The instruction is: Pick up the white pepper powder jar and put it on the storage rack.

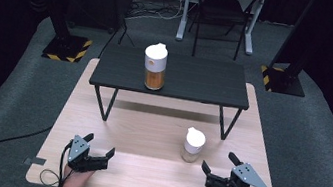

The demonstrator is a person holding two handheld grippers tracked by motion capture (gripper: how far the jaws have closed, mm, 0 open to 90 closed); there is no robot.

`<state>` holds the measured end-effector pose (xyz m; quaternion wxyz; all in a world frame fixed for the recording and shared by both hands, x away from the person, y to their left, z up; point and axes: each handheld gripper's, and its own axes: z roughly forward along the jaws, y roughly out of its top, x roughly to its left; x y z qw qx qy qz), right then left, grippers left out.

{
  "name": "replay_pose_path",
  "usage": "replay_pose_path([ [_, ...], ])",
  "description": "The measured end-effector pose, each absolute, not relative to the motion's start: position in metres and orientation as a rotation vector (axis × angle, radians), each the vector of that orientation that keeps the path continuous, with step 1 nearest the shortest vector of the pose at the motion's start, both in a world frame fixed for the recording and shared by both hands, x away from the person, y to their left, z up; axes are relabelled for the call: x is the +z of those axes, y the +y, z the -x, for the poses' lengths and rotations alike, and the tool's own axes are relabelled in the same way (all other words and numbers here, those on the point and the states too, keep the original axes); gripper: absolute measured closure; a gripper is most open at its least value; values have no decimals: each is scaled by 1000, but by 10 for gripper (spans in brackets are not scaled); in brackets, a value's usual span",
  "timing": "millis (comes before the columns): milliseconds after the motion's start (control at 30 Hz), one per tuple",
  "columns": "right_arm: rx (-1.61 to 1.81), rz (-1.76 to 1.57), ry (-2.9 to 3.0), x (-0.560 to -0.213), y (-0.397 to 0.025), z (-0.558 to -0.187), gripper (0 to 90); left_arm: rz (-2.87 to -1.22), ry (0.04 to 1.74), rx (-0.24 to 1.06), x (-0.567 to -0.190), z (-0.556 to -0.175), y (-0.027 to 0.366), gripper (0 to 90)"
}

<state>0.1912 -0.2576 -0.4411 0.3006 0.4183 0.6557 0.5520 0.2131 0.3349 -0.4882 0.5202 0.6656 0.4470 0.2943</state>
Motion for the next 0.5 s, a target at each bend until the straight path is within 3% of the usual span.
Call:
replay_pose_path([
  [500, 1461, -1110, 1776, -437, -241, -208, 0, -1602, 1070, 713, -488, -213, 333, 3],
])
